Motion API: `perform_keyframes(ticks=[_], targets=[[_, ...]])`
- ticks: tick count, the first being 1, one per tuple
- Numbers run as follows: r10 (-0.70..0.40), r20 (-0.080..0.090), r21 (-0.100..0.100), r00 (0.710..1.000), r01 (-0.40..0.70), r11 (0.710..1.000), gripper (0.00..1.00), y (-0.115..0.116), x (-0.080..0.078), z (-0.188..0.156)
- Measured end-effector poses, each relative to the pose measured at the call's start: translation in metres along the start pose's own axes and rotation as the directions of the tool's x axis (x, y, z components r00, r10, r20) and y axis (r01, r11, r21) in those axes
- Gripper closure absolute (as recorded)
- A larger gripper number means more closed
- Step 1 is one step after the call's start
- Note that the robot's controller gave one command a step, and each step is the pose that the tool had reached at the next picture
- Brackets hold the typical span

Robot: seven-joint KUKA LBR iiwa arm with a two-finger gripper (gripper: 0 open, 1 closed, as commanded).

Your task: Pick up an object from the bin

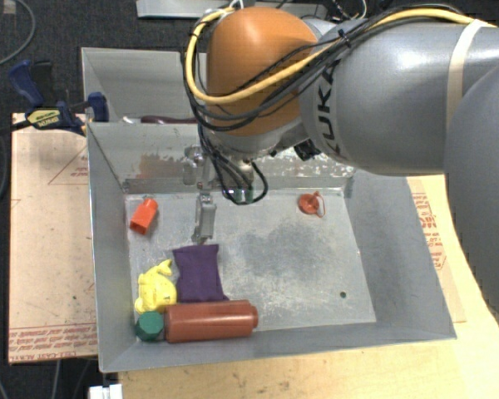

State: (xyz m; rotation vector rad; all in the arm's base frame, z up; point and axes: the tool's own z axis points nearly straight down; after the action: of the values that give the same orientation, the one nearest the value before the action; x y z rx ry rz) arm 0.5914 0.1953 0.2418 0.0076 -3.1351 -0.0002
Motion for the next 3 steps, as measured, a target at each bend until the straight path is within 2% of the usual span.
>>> perform_keyframes(ticks=[1, 2, 3], targets=[[0.004, 0.008, -0.001, 1.000, -0.004, 1.000, 0.00, -0.001, -0.001, -0.005], [-0.051, 0.011, -0.001, 0.999, 0.052, 0.999, 0.00, 0.003, 0.018, 0.022], [-0.093, 0.009, -0.002, 0.996, 0.093, 0.996, 0.00, -0.003, 0.053, 0.071]])
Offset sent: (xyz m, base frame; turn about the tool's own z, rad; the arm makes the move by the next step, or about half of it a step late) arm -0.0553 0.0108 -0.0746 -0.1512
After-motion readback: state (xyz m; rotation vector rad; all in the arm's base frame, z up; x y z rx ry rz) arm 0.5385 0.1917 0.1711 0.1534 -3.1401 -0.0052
